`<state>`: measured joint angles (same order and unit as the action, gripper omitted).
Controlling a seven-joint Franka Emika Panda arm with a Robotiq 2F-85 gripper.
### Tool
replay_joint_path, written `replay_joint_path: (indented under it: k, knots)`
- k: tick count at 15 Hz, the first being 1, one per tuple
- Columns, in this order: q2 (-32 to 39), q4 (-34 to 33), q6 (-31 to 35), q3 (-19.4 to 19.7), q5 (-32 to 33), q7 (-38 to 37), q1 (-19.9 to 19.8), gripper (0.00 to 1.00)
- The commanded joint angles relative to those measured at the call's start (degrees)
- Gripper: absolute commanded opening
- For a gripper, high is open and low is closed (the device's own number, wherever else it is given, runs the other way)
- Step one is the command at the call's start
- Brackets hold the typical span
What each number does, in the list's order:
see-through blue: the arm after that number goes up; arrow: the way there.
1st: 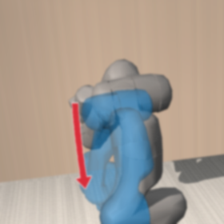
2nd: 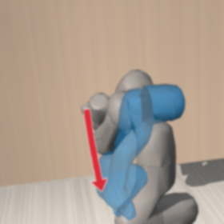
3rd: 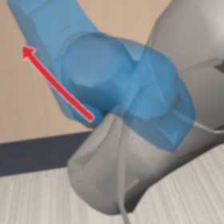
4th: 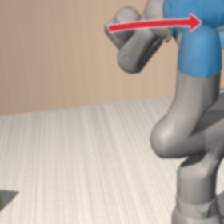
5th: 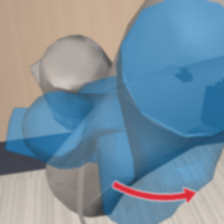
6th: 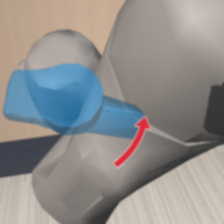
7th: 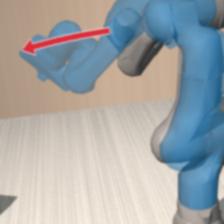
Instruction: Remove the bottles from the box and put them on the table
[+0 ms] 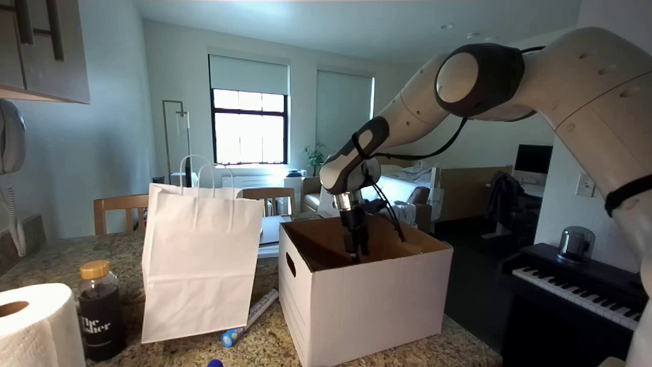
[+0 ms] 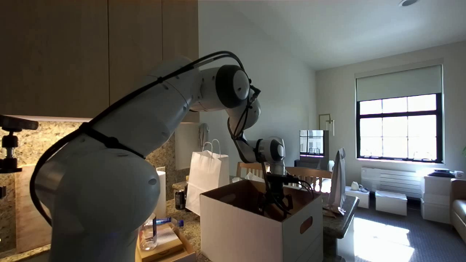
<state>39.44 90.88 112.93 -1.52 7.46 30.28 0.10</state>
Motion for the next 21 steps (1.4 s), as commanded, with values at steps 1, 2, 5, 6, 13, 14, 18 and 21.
replay_joint_path:
  k: [1, 2, 5, 6, 13, 14, 18, 21]
  knots:
    - [2.6, -3.6, -1.8, -0.6, 2.1, -1.7, -0.1, 1.00]
    - [3.6, -4.8, -1.8, -0.4, 2.5, -2.4, 0.3, 1.00]
    - [6.1, -7.9, -0.9, -0.6, 1.4, -5.6, 0.4, 1.00]
    - [6.6, -8.1, 1.4, -0.8, 0.8, -7.4, 0.3, 1.00]
    - [9.0, -8.1, 7.5, -0.7, -4.7, -20.8, 0.1, 1.00]
    - [8.3, -6.9, 9.2, -0.5, -5.3, -22.9, 0.1, 1.00]
    - [5.1, -0.1, 16.5, 0.4, -7.3, -30.7, 0.3, 1.00]
    - [4.9, 3.2, 19.8, 1.0, -8.1, -35.1, 0.4, 1.00]
